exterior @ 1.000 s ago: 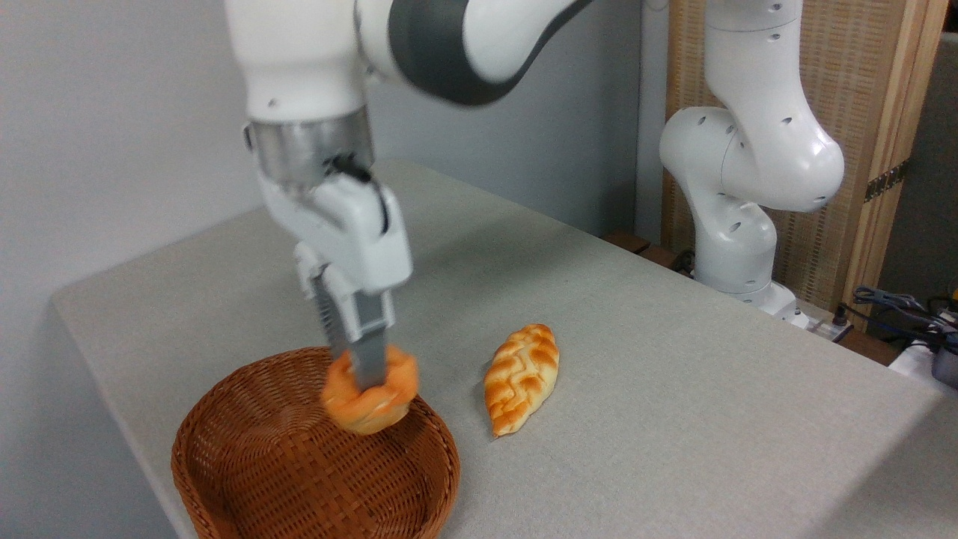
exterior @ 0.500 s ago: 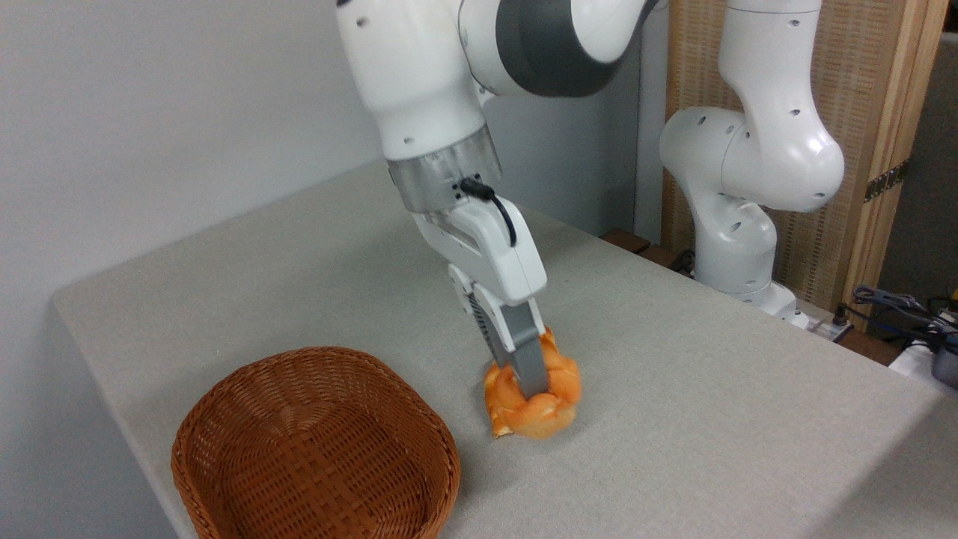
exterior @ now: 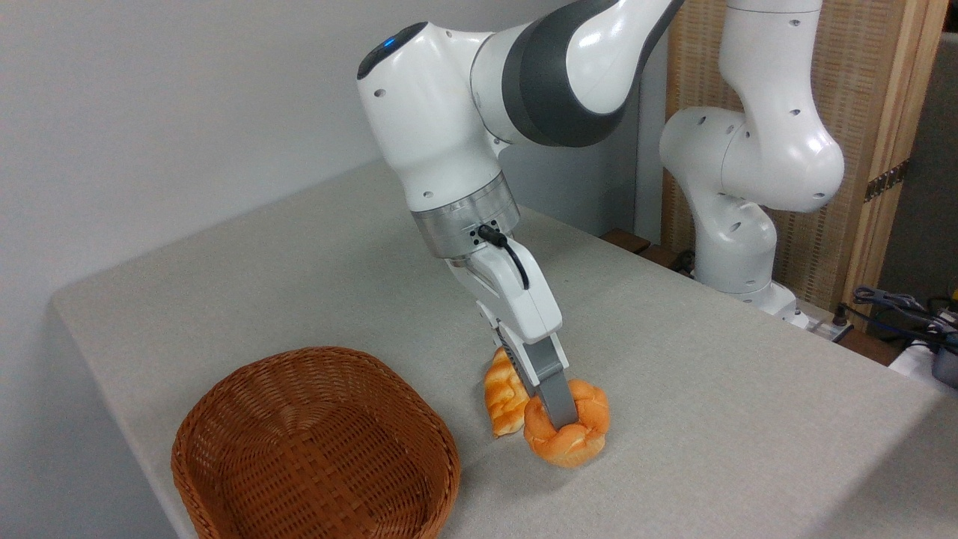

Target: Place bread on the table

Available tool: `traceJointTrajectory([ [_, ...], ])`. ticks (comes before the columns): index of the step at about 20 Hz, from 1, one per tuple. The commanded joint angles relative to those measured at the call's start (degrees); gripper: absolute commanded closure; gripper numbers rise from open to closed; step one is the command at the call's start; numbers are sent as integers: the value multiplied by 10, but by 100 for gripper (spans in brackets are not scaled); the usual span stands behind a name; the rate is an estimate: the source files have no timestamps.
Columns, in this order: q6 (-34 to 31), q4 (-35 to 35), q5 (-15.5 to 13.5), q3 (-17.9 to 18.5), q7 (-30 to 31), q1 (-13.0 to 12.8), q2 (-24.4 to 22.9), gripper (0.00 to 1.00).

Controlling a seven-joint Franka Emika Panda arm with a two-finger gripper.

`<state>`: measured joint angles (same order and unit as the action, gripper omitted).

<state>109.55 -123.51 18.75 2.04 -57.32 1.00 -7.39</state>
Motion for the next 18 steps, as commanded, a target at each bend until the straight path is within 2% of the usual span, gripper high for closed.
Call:
traceJointTrajectory([
  [1,3,-7,8,7,5,-14,-11,0],
  [7,2,8,3,4,24,-15,-14,0],
  [8,-3,24,-14,2,37,-15,-14,0],
  [11,-52,107,-126,1,82,-15,-9,0],
  [15,-128,206,-218,6,112,-15,4,0],
  [16,-152,236,-233,4,127,-15,18,0],
  [18,-200,307,-238,-5,150,-15,54,0],
])
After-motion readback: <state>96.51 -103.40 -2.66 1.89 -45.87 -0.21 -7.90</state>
